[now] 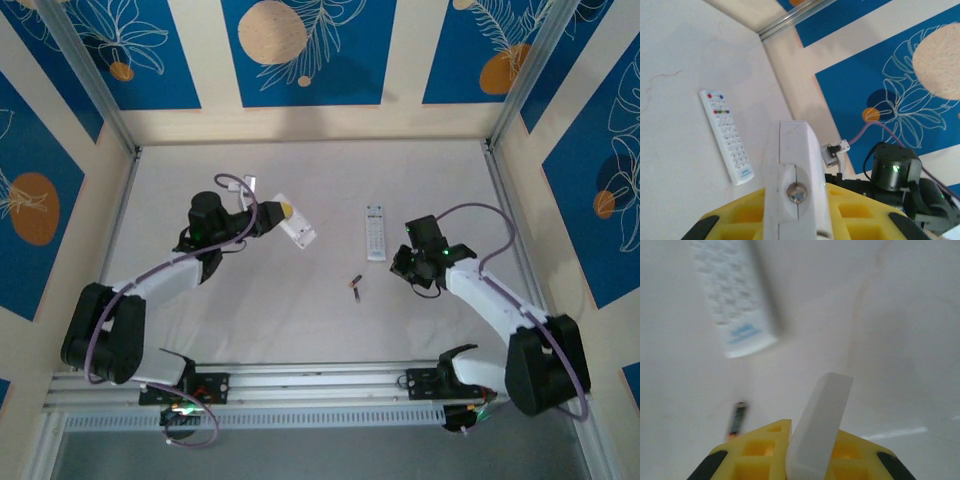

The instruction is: Load the batteries into the remote control

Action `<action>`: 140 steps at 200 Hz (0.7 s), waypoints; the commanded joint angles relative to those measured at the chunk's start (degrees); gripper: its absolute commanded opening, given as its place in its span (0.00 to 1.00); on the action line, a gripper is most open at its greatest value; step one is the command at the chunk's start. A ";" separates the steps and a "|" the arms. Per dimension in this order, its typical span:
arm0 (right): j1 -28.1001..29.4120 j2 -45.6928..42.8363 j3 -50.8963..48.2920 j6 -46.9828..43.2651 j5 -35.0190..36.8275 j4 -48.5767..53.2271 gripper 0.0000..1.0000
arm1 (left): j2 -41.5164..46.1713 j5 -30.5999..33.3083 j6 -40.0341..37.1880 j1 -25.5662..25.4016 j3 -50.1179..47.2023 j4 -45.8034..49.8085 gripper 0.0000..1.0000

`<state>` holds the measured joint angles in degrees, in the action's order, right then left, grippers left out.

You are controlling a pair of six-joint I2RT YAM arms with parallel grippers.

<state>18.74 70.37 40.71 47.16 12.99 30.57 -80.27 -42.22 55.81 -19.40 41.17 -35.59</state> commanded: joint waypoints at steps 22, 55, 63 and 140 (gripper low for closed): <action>0.40 10.36 0.54 -0.26 0.48 -1.74 0.28 | 1.80 0.68 -5.29 -0.38 -1.35 1.17 0.00; 0.75 7.06 5.78 -4.18 -4.94 -1.54 0.45 | 1.28 0.77 -5.20 -0.38 -2.58 0.09 0.00; 1.27 3.78 6.57 -5.52 -5.81 -2.13 0.49 | 0.93 0.20 -4.98 -0.38 -2.58 -0.35 0.00; 22.18 5.43 25.22 -37.25 -11.99 -7.77 0.99 | -4.22 -8.72 6.92 -2.84 -1.40 -19.11 0.00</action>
<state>39.38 69.54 60.12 21.43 2.15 21.52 -82.91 -46.63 57.56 -20.99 38.63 -45.25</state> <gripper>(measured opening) 0.992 0.187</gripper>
